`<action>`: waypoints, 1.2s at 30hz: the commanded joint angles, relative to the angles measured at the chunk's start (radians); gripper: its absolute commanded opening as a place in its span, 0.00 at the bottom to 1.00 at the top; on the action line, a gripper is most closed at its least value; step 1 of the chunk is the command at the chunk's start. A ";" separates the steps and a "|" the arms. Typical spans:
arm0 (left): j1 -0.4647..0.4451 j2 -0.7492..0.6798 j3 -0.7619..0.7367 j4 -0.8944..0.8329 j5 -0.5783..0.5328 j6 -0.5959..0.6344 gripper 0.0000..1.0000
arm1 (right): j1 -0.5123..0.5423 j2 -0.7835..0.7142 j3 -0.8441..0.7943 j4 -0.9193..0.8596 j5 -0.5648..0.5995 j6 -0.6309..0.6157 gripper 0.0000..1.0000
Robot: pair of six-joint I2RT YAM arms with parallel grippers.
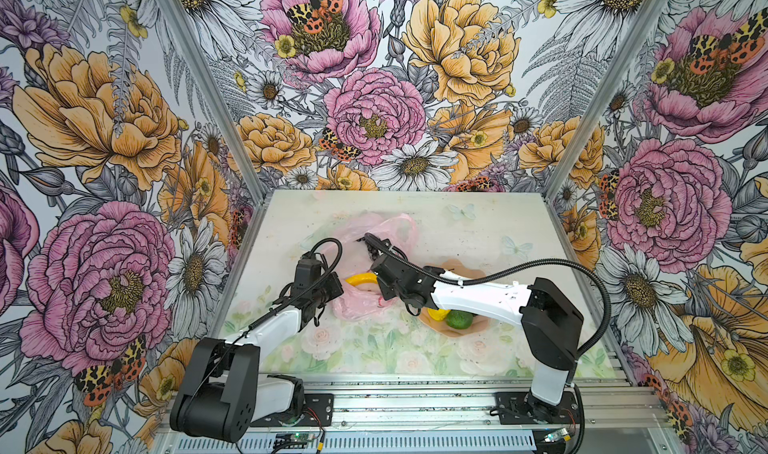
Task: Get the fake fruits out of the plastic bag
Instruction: 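Lift the orange up out of the bag with the right gripper, then carry the orange into the peach bowl and open the right gripper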
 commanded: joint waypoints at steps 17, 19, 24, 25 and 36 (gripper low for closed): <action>0.011 0.014 0.007 0.022 0.025 0.012 0.00 | -0.158 -0.220 -0.141 -0.356 0.243 0.076 0.47; 0.010 0.008 0.005 0.018 0.021 0.013 0.00 | -0.188 -0.225 -0.149 -0.384 0.256 0.090 0.47; 0.010 -0.003 0.004 0.015 0.024 0.013 0.00 | -0.263 -0.202 -0.158 -0.437 0.284 0.095 0.47; 0.010 -0.005 0.004 0.015 0.024 0.013 0.00 | -0.274 -0.195 -0.160 -0.440 0.286 0.092 0.46; 0.010 -0.019 0.001 0.006 0.003 0.017 0.00 | -0.288 -0.047 -0.099 -0.459 0.356 0.050 0.47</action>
